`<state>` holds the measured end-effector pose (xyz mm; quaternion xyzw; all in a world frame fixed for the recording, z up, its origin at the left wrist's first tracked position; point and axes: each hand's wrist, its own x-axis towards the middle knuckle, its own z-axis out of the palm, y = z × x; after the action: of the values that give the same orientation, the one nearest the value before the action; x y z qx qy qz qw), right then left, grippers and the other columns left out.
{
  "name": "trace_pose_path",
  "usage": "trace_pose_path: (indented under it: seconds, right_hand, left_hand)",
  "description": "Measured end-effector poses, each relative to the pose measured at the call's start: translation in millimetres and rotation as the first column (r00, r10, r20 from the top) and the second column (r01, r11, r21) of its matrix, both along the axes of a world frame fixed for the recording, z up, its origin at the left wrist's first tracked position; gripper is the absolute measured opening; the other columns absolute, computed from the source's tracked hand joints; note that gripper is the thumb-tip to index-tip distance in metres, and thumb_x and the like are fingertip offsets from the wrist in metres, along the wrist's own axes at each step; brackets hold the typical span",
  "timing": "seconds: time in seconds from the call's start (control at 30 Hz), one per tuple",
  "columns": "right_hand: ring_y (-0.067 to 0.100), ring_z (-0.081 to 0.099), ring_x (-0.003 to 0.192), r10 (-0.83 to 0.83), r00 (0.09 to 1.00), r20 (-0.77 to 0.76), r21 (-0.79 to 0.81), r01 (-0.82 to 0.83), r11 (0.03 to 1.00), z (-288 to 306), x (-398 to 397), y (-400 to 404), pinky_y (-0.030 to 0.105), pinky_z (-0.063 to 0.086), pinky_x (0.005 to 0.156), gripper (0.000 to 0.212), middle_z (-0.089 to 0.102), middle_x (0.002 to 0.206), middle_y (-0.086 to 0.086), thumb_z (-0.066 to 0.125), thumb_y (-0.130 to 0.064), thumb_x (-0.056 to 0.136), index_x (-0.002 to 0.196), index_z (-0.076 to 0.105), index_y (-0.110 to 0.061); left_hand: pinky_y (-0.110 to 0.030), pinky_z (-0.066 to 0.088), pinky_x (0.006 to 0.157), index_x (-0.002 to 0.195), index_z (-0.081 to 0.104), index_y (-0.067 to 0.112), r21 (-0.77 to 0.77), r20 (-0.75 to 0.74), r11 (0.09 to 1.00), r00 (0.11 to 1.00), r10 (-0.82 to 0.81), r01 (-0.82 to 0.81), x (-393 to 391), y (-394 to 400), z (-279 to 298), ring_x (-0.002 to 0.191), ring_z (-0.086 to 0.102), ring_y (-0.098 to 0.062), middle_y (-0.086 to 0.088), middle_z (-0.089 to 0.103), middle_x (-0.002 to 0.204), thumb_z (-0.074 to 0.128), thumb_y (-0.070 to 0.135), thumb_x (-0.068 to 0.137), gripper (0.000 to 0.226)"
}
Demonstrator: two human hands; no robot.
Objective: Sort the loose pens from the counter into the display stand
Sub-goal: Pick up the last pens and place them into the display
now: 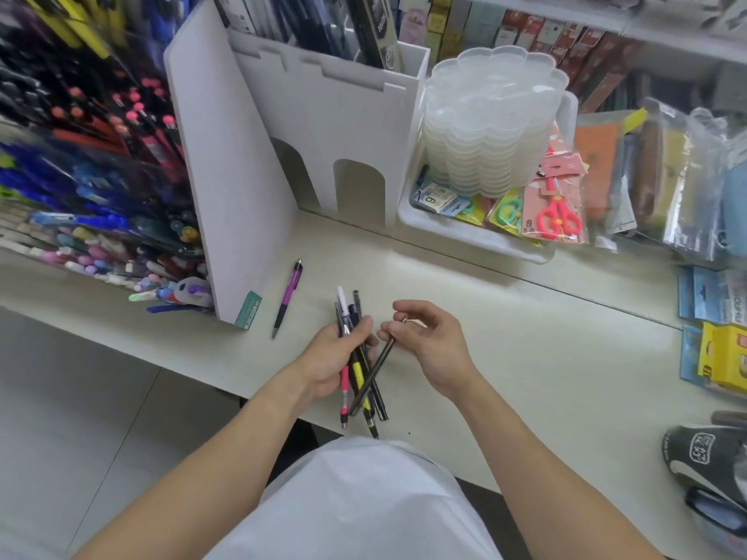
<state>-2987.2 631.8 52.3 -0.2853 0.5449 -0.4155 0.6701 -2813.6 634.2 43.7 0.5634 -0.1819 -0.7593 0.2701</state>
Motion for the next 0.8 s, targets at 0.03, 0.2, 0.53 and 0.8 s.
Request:
trace_pose_path:
  seconds: [0.03,0.2,0.53,0.8]
  right_hand:
    - [0.019,0.072,0.076,0.005,0.998,-0.055,-0.022,-0.006,1.0,-0.4,7.1,-1.8,0.03,0.059,0.077,0.026,0.066,0.085,0.005,0.075,0.01,0.084,0.105,0.069,-0.005]
    - [0.014,0.075,0.086,0.003,0.981,-0.191,-0.103,-0.023,0.994,-5.8,24.6,-8.8,0.025,0.058,0.08,0.03,0.079,0.093,0.002,0.086,0.001,0.076,0.099,0.075,-0.014]
    - [0.015,0.072,0.107,0.302,0.941,-0.153,0.063,-0.296,0.953,-17.3,6.8,1.0,0.034,0.058,0.094,0.042,0.073,0.12,0.002,0.07,-0.022,0.096,0.136,0.058,-0.02]
    - [0.014,0.069,0.092,0.397,0.9,-0.178,0.025,-0.399,0.917,-15.1,13.5,-11.4,0.032,0.059,0.085,0.033,0.07,0.109,0.006,0.072,-0.005,0.093,0.124,0.067,-0.016]
  left_hand:
    - [-0.034,0.054,0.066,0.112,0.063,0.001,-0.004,-0.015,0.998,0.998,-0.057,0.057,0.2,2.8,-1.1,0.068,0.064,-0.018,-0.008,0.068,0.085,0.062,0.039,0.092,0.043]
    - [-0.033,0.056,0.07,0.108,0.063,0.004,0.02,-0.112,0.999,0.993,-0.029,0.031,8.2,7.3,0.9,0.072,0.065,-0.019,-0.008,0.069,0.089,0.06,0.036,0.093,0.036]
    - [-0.04,0.059,0.073,0.106,0.058,0.002,0.063,-0.101,0.997,0.994,-0.039,0.046,-17.9,45.6,-5.0,0.074,0.067,-0.029,-0.019,0.066,0.08,0.072,-0.002,0.087,0.024]
    - [-0.042,0.055,0.069,0.088,0.061,0.003,0.073,-0.084,0.997,0.996,-0.012,0.018,-16.2,47.9,-4.4,0.061,0.057,-0.026,-0.012,0.057,0.072,0.068,0.013,0.094,0.013]
